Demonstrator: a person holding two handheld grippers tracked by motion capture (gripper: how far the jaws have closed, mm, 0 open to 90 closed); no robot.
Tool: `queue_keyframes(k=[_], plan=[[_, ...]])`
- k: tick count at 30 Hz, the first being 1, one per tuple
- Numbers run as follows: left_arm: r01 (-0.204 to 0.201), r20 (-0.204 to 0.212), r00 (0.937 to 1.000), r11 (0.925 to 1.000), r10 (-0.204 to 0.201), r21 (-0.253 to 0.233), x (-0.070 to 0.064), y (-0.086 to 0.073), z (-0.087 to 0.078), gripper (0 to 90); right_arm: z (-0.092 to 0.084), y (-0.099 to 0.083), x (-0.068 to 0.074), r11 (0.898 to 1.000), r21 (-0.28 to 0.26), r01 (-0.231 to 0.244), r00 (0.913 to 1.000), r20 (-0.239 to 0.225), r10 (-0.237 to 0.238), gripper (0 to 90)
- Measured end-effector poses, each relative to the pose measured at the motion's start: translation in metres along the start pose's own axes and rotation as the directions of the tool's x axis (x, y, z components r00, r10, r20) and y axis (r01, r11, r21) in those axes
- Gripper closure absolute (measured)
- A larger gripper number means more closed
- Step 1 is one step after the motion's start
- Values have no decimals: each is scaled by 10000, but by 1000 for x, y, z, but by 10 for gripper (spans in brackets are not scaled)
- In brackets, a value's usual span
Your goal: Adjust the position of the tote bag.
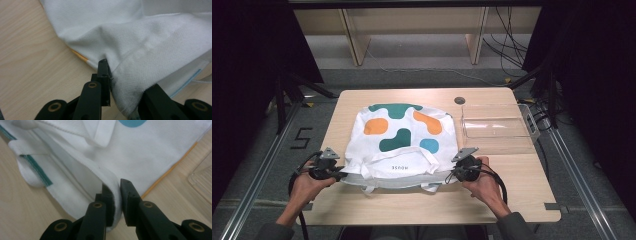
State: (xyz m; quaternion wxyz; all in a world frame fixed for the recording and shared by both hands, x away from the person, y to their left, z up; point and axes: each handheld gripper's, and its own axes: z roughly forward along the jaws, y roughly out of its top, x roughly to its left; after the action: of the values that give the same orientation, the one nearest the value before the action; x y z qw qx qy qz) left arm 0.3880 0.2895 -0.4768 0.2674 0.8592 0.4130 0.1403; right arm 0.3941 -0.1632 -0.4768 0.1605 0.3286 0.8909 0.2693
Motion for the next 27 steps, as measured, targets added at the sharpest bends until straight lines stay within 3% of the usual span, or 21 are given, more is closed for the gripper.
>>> queue_keyframes(k=[1, 2, 3, 6, 7, 8, 9, 13, 14, 15, 17, 21, 24, 27], plan=[[126, -29, 9999, 9999, -127, -110, -1, 0, 2, 777, 3, 0, 1, 9999, 63, 85, 9999, 59, -85, 800], [-119, -29, 9999, 9998, 119, 129, 0, 1, 1, 778, 6, -1, 2, 9999, 162, 29, 10000, -20, -29, 799], [78, 83, 9999, 9999, -79, 64, 0, 1, 2, 778, 6, 0, 1, 9991, 401, 162, 9998, -86, -159, 804], [-39, 33, 10000, 10000, 39, -65, 1, 0, -1, 778, 7, 2, -1, 9991, 328, 266, 9996, 43, -267, 837], [133, 26, 9999, 9997, -133, -204, 0, 0, 0, 778, 5, 3, -1, 9991, 324, 268, 9996, -4, -268, 842], [-74, 104, 9999, 10000, 74, 46, 2, 0, -3, 778, 5, 2, -1, 9995, 227, 199, 9998, -46, -198, 845], [269, 209, 9994, 9996, -268, -55, 1, 1, -2, 778, 4, 3, -2, 9990, 291, 350, 9994, -41, -349, 848], [50, 277, 9996, 10000, -51, 48, 0, 5, -12, 778, -4, 4, -2, 9993, 181, 330, 9994, -75, -329, 853], [231, 225, 9995, 9997, -229, -111, -2, 6, -14, 778, -7, 4, -3, 9993, 103, 364, 9992, -151, -362, 853], [-11, 242, 9997, 10000, 13, -88, -1, 6, -17, 778, -9, 4, -3, 9998, 42, 215, 9996, -199, -214, 853], [-11, 505, 9987, 10000, 11, 5, -1, 8, -21, 778, -15, 5, -5, 9996, -45, 263, 9993, -258, -265, 853], [-59, 656, 9978, 10000, 57, 28, -6, 11, -27, 777, -25, 3, -5, 9999, -148, 82, 9994, -332, -87, 853], [-327, 875, 9957, 9991, 303, 261, -9, 14, -33, 777, -32, 1, -4, 9998, -142, 144, 9989, -440, -150, 853], [-270, 923, 9954, 9996, 270, -19, -13, 14, -35, 777, -38, -1, -4, 9998, -61, 208, 9979, -610, -211, 853]])
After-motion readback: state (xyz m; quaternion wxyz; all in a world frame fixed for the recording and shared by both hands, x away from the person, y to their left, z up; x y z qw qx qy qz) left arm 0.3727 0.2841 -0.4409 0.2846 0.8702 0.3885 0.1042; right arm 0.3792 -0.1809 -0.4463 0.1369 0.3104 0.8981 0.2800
